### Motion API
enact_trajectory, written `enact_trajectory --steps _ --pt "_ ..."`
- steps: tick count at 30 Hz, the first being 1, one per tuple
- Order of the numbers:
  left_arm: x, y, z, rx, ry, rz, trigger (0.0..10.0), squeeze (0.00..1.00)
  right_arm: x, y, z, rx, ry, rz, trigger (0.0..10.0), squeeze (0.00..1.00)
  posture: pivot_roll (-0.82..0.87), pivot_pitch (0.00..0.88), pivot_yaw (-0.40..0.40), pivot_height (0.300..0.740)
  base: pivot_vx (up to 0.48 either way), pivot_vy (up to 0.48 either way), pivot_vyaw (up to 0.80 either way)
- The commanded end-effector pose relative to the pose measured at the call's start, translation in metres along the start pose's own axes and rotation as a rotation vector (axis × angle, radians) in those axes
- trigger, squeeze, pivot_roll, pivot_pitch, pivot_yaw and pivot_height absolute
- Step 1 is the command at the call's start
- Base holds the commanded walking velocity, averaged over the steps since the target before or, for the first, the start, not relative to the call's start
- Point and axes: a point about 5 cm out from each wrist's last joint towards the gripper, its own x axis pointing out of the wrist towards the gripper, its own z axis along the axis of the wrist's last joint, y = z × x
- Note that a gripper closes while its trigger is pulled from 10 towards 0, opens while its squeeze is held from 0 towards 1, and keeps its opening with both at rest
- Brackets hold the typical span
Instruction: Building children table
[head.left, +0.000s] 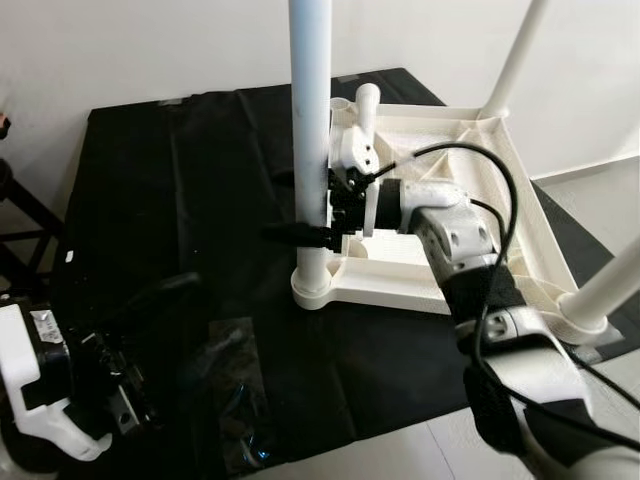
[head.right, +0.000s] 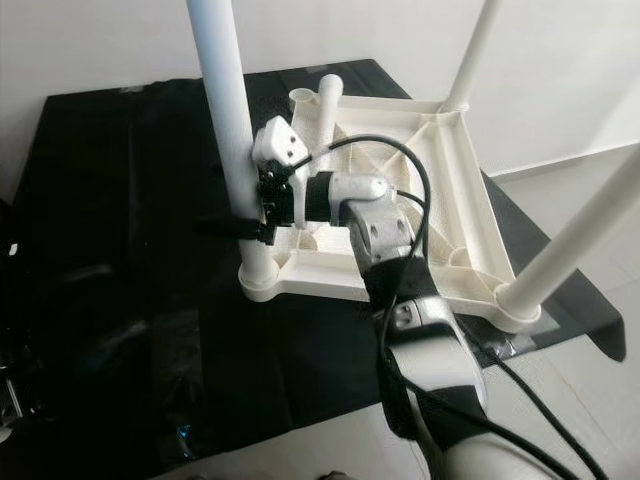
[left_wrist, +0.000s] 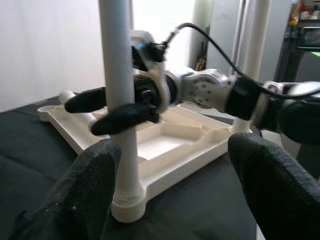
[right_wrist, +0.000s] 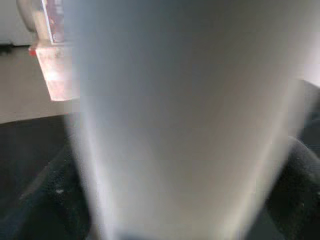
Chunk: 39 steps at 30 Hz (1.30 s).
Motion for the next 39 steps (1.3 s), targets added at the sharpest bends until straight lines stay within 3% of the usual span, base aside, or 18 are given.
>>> enact_trajectory --steps 1,11,19,20,23,24,25,26,28,29,30,31,33,39 --pt "-0.002 -0.003 0.003 0.002 0.005 0.0 10.0 0.0 0.001 -0.004 0.004 0.007 -0.027 0.026 0.0 0.0 0.11 0.185 -0.027 0.74 0.0 0.0 0.0" --pt "-0.004 -0.005 0.004 -0.002 0.011 0.007 10.0 0.0 -0.003 -0.007 0.003 0.024 -0.043 0.088 0.0 0.0 0.11 0.197 -0.027 0.74 0.0 0.0 0.0" --pt "-0.003 -0.004 0.004 -0.006 0.008 0.004 10.0 0.0 -0.015 -0.013 -0.008 0.014 -0.029 -0.016 0.0 0.0 0.09 0.195 -0.025 0.74 0.0 0.0 0.0" --pt "-0.003 -0.004 0.003 -0.006 0.007 0.002 10.0 0.0 -0.017 -0.014 -0.015 0.013 -0.01 -0.104 0.0 0.0 0.09 0.195 -0.031 0.74 0.0 0.0 0.0" --pt "-0.002 -0.004 0.003 -0.006 0.006 0.001 10.0 0.0 -0.019 -0.015 -0.02 0.011 0.003 -0.165 0.0 0.0 0.09 0.195 -0.031 0.74 0.0 0.0 0.0" --pt "-0.002 -0.003 0.003 -0.007 0.005 0.001 10.0 0.0 -0.018 -0.013 -0.033 -0.004 0.034 -0.392 0.0 0.0 0.08 0.191 -0.049 0.74 0.0 0.0 0.0" --pt "-0.002 -0.003 0.002 -0.006 0.004 -0.001 10.0 0.0 -0.016 0.007 -0.054 0.004 0.086 -0.651 0.0 0.0 0.07 0.19 -0.045 0.74 0.0 0.0 0.0" --pt "-0.002 -0.003 0.002 -0.006 0.004 -0.001 10.0 0.0 -0.016 0.007 -0.054 0.004 0.086 -0.651 0.0 0.0 0.07 0.19 -0.045 0.74 0.0 0.0 0.0" --pt "0.0 -0.001 0.002 -0.005 0.0 -0.006 10.0 0.0 -0.011 0.061 -0.067 0.0 0.139 -0.898 0.0 0.0 0.08 0.191 -0.029 0.74 0.0 0.0 0.0" --pt "0.0 -0.001 0.002 -0.005 0.0 -0.006 10.0 0.0 -0.011 0.061 -0.067 0.0 0.139 -0.898 0.0 0.0 0.08 0.191 -0.029 0.74 0.0 0.0 0.0" --pt "0.001 -0.001 0.001 -0.009 -0.002 -0.014 10.0 0.0 -0.006 0.073 -0.063 -0.013 0.131 -0.91 0.0 0.0 0.07 0.173 -0.016 0.74 0.0 0.0 0.0" --pt "0.001 -0.001 0.001 -0.009 -0.002 -0.014 10.0 0.0 -0.006 0.073 -0.063 -0.013 0.131 -0.91 0.0 0.0 0.07 0.173 -0.016 0.74 0.0 0.0 0.0" --pt "0.004 0.002 0.0 -0.003 -0.006 -0.036 10.0 0.0 0.01 0.071 -0.062 -0.036 0.12 -0.839 0.0 0.0 0.07 0.143 -0.017 0.74 0.0 0.0 0.0" --pt "0.006 0.005 0.001 0.008 -0.018 -0.032 10.0 0.0 0.015 0.066 -0.06 -0.041 0.122 -0.806 0.0 0.0 0.07 0.133 -0.021 0.74 0.0 0.0 0.0"
